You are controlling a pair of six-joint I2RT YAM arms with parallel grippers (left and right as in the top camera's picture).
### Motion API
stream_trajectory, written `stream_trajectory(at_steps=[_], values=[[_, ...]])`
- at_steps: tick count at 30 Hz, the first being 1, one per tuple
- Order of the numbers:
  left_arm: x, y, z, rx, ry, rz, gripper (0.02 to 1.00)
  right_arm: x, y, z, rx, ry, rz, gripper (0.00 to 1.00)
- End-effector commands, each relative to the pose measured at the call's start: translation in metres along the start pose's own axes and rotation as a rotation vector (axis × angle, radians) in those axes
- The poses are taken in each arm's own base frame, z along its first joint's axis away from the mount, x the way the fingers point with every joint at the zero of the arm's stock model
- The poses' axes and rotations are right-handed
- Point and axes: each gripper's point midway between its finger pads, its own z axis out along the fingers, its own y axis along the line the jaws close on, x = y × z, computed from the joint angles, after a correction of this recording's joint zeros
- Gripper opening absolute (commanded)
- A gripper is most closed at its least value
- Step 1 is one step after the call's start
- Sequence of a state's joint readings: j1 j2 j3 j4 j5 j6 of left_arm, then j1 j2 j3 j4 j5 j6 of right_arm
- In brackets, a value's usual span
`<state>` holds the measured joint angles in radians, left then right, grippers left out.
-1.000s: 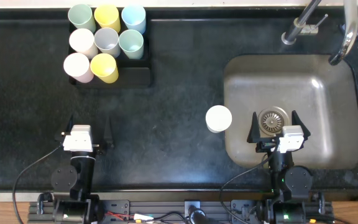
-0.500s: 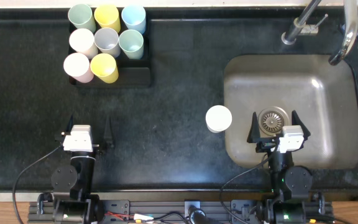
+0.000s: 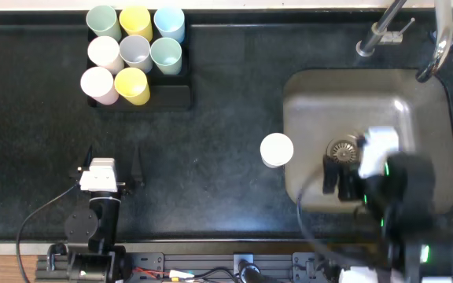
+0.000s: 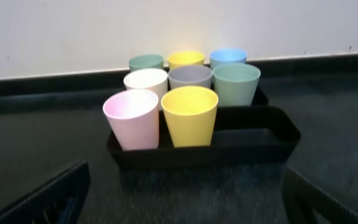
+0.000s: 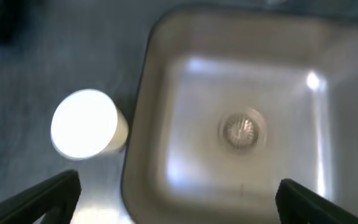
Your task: Store Cups
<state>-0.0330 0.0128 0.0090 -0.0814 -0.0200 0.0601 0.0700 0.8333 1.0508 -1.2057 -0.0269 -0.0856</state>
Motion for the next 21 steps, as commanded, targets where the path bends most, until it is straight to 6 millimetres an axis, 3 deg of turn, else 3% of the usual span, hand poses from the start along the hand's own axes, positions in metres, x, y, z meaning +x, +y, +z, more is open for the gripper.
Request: stream_trajectory(at_steps=[1, 5, 11, 17, 21], values=[[-0.001, 0.001, -0.001, -0.007, -0.006, 0.019, 0.998, -0.02, 0.016, 0.021, 0.016, 0.228, -0.099, 0.998], [-0.001, 0.001, -0.001, -0.007, -0.006, 0.019, 0.998, -0.012, 0.035, 0.052, -0.009, 0.428, -0.255, 0.998], [-0.001, 0.001, -0.001, -0.007, -0.006, 0.019, 0.998, -0.001, 0.046, 0.094, -0.103, 0.556, -0.395, 0.998], [-0.001, 0.001, -0.001, -0.007, -0.006, 0.019, 0.998, 0.003, 0.047, 0.121, -0.118, 0.603, -0.405, 0.993], [-0.001, 0.001, -0.001, -0.007, -0.006, 0.019, 0.998, 0.0, 0.058, 0.131, -0.172, 0.611, -0.386, 0.998]])
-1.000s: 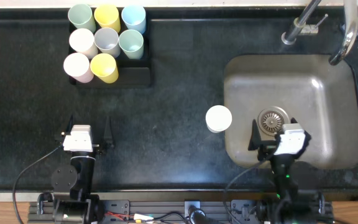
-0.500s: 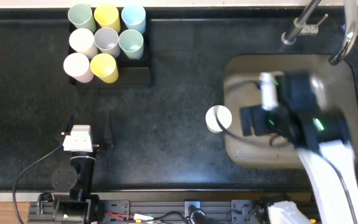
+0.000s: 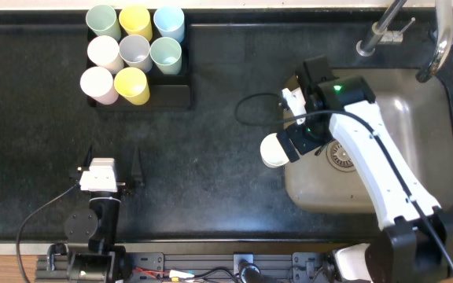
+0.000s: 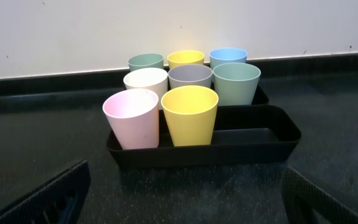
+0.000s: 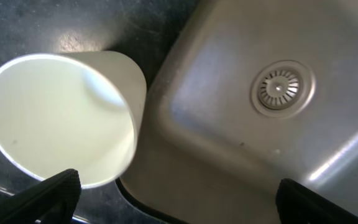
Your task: Store Cups
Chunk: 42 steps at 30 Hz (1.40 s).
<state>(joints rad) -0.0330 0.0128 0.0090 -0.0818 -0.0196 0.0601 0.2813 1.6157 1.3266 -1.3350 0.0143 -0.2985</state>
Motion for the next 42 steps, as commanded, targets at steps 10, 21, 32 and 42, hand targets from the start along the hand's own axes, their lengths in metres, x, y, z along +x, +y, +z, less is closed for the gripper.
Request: stream_trajectory(at_steps=[10, 21, 32, 42], values=[[-0.001, 0.001, -0.001, -0.007, -0.006, 0.019, 1.0, -0.04, 0.0, 0.0, -0.065, -0.009, -0.016, 0.998], [-0.001, 0.001, -0.001, -0.007, -0.006, 0.019, 0.998, -0.035, -0.002, 0.017, -0.08, 0.058, -0.032, 1.0], [-0.001, 0.001, -0.001, -0.007, -0.006, 0.019, 0.998, -0.039, -0.01, 0.029, -0.061, 0.073, -0.033, 0.976], [-0.001, 0.001, -0.001, -0.007, -0.006, 0.019, 0.998, -0.039, -0.009, 0.031, -0.064, 0.081, -0.042, 0.242]])
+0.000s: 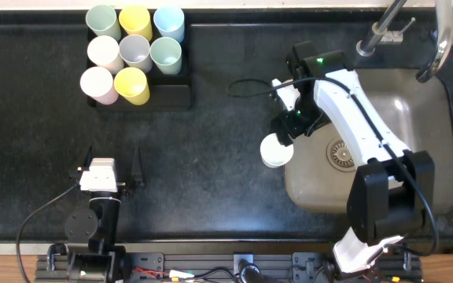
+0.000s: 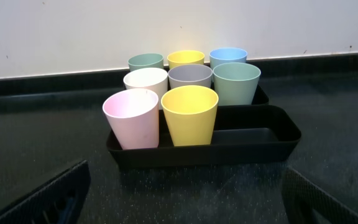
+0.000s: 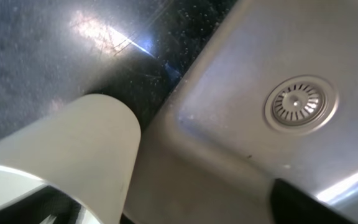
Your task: Store Cups
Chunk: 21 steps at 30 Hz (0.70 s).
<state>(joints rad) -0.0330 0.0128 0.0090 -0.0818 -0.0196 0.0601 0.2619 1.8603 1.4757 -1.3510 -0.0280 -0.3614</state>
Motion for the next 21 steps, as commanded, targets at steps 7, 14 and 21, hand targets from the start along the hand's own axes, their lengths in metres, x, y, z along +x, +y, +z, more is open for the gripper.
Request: stream_trajectory(at_steps=[7, 14, 21], values=[[-0.001, 0.001, -0.001, -0.007, -0.006, 0.019, 1.0, -0.008, 0.007, -0.009, -0.001, -0.016, -0.005, 0.042], [-0.001, 0.001, -0.001, -0.007, -0.006, 0.019, 0.998, -0.039, 0.027, -0.082, 0.031, -0.165, -0.028, 0.045], [-0.001, 0.001, -0.001, -0.007, -0.006, 0.019, 0.998, -0.08, 0.065, -0.176, 0.016, -0.441, -0.053, 0.045]])
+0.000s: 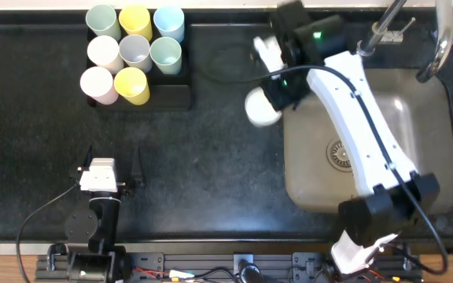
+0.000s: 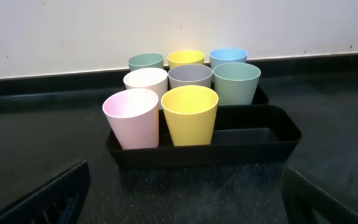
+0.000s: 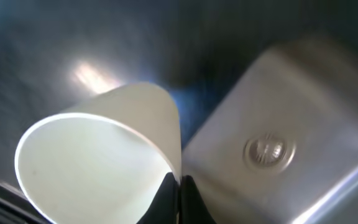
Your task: Store Cups
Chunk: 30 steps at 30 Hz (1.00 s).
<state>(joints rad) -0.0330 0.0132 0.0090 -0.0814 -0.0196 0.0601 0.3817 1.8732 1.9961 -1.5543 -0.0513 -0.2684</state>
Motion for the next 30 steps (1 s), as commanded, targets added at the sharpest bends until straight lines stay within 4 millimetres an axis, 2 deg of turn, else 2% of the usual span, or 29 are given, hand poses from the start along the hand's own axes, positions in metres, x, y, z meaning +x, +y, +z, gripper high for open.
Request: stream_trajectory(at_steps=[1, 5, 10, 14, 18, 24, 30], values=[[-0.001, 0.001, -0.001, -0.007, -0.006, 0.019, 0.998, -0.041, 0.026, -0.043, -0.023, -0.173, -0.013, 0.042], [-0.001, 0.001, -0.001, -0.007, -0.006, 0.019, 0.998, -0.072, 0.05, -0.042, -0.038, -0.216, -0.067, 0.042], [-0.001, 0.001, -0.001, -0.007, -0.006, 0.019, 0.998, -0.101, 0.089, -0.019, -0.067, -0.225, -0.142, 0.045], [-0.001, 0.001, -0.001, -0.007, -0.006, 0.019, 1.0, -0.114, 0.113, 0.002, -0.087, -0.217, -0.18, 0.042], [-0.001, 0.001, -0.001, -0.007, -0.006, 0.019, 0.998, -0.123, 0.122, 0.021, -0.093, -0.211, -0.195, 0.042], [-0.001, 0.001, -0.001, -0.007, -0.006, 0.019, 1.0, -0.138, 0.122, 0.036, -0.091, -0.238, -0.182, 0.042], [-0.001, 0.001, -0.001, -0.007, -0.006, 0.019, 1.0, -0.143, 0.121, 0.06, -0.09, -0.217, -0.18, 0.045]])
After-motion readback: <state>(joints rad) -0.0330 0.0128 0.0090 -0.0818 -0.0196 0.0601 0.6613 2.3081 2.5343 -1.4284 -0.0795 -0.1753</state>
